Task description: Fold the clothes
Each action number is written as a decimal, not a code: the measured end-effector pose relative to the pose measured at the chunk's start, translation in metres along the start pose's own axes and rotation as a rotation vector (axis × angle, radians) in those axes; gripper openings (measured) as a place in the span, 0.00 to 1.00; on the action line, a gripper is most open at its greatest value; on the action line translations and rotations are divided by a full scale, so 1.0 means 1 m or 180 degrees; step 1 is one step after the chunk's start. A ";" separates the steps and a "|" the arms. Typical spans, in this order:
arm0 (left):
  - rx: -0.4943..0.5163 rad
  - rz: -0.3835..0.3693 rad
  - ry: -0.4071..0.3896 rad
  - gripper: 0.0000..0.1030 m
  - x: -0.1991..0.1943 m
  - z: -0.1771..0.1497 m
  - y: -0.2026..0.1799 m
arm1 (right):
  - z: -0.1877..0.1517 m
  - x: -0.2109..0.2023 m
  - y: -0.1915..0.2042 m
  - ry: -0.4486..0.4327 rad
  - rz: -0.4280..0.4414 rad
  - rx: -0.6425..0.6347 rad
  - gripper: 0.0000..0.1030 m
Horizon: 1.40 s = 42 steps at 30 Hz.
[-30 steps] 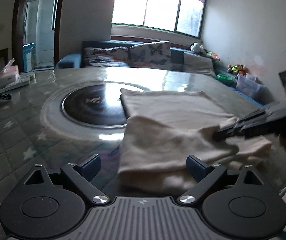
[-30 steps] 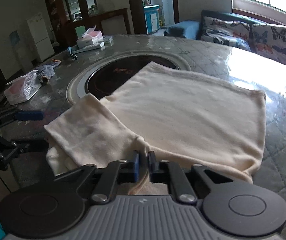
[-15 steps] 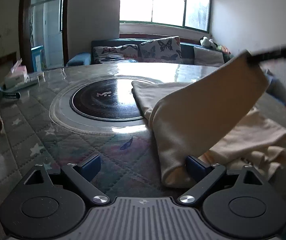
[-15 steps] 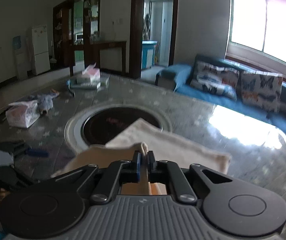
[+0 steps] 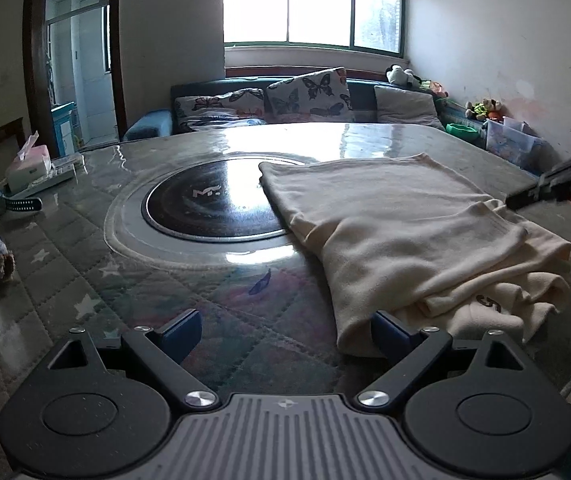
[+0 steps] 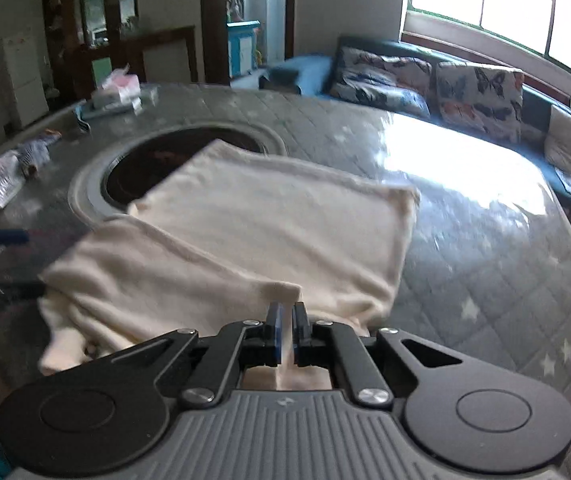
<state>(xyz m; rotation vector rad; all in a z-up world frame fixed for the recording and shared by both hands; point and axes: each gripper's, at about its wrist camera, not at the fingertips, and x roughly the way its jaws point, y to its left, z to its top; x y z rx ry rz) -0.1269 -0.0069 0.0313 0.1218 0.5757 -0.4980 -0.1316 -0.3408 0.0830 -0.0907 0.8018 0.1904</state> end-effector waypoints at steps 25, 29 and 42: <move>0.0292 -0.0705 0.0031 0.85 0.066 0.041 -0.043 | -0.017 -0.012 -0.009 -0.0098 0.0175 0.0401 0.03; 0.0287 -0.0635 0.0103 0.85 0.070 0.037 -0.040 | -0.027 -0.003 -0.011 0.0037 0.0125 0.0441 0.04; 0.0074 0.0041 0.0208 0.86 0.085 0.043 -0.029 | -0.003 0.006 -0.001 -0.0286 0.0078 0.0210 0.39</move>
